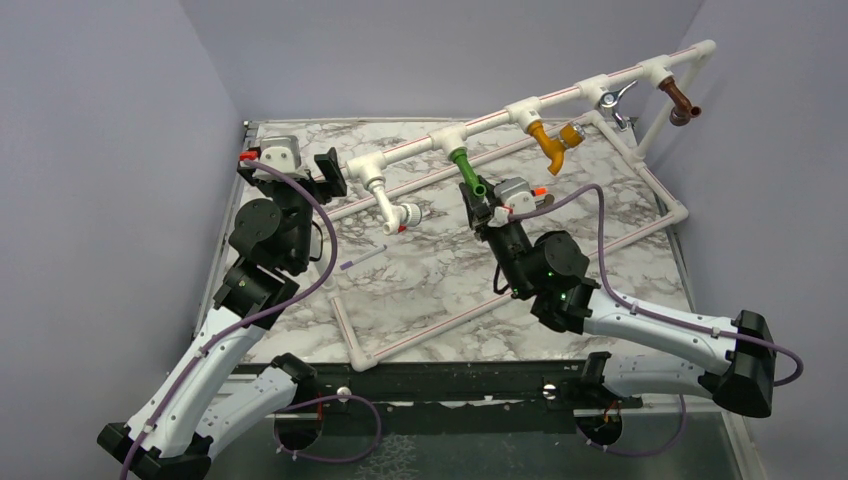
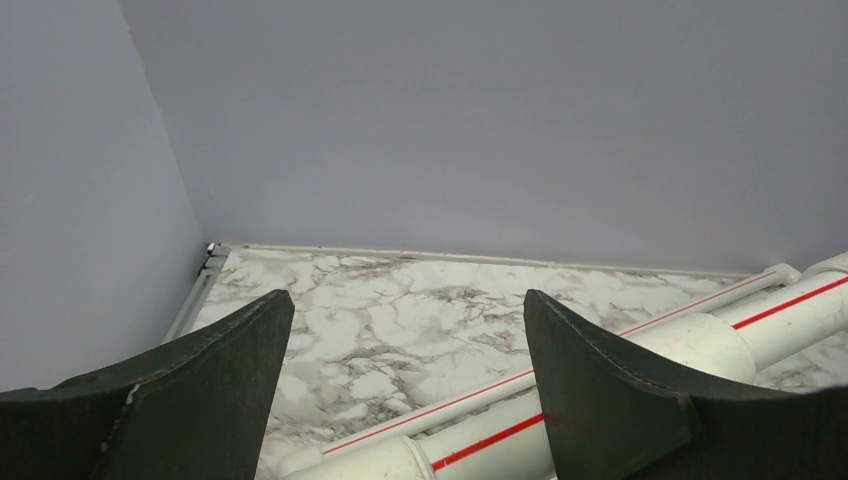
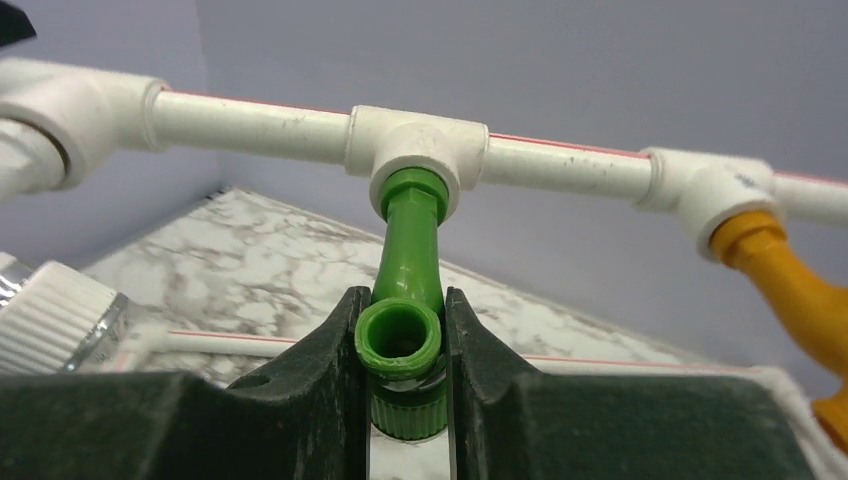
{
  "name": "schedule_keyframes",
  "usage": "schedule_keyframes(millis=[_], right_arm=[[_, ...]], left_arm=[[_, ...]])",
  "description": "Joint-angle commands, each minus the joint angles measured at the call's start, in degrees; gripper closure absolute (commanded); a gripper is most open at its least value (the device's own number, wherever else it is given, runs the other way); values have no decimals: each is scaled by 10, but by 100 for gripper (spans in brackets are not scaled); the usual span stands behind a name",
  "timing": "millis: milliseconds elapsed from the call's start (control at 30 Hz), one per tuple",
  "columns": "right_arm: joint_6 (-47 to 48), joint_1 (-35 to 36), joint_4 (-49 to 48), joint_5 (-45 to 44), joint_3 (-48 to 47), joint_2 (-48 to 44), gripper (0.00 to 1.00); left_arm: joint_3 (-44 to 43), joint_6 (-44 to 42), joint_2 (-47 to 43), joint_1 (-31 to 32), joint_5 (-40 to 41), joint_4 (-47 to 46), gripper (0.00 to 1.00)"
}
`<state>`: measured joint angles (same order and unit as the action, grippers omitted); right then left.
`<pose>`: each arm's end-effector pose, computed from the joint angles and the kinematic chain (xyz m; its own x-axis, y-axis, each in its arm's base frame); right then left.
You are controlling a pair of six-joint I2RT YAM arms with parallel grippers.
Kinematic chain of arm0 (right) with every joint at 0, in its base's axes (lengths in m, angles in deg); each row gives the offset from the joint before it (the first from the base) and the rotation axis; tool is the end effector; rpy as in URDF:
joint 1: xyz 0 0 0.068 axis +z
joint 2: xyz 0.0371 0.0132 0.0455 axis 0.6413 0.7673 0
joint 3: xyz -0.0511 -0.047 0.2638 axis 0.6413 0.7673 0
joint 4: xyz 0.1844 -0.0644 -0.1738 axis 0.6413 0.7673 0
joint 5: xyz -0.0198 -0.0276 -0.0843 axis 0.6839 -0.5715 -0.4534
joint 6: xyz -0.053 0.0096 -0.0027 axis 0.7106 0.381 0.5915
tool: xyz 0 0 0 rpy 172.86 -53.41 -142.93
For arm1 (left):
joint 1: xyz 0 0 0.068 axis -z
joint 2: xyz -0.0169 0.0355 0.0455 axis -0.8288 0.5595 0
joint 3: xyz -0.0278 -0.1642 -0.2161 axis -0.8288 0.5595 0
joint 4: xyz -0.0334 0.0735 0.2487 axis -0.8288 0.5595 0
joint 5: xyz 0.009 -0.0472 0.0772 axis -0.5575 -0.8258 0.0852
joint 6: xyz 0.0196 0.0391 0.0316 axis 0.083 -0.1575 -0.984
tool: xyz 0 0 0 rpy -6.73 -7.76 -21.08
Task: Install the water faucets
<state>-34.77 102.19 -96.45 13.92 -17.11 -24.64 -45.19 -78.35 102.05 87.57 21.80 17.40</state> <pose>0.1341 0.2122 0.3789 0.3654 -0.0892 -0.9266 -0.3596 0.9046 -0.2288 0.1581 -0.0758 0.4272 0.1606 -0.0908 -0.9828 0.0198 0.9959 -0.0888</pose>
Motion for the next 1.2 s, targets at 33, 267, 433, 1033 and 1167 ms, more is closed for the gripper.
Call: schedule_keyframes(millis=[33,267,433,1033,1167], right_arm=[[-230,0,-78,-25,-21,3,99],[-456,0,-53,-73,-29,-4,99],[-606,0,-34,-104,-31,-10,100],[-1013,0,116,-136,-67,-30,100],[-1042,0,135,-129,-70,-41,100]], left_arm=[[10,0,12,11,-33,56,15],[10,0,12,11,-35,55,15],[10,0,13,10,-36,56,15],[10,1,14,11,-35,56,14],[10,1,15,11,-34,55,14]])
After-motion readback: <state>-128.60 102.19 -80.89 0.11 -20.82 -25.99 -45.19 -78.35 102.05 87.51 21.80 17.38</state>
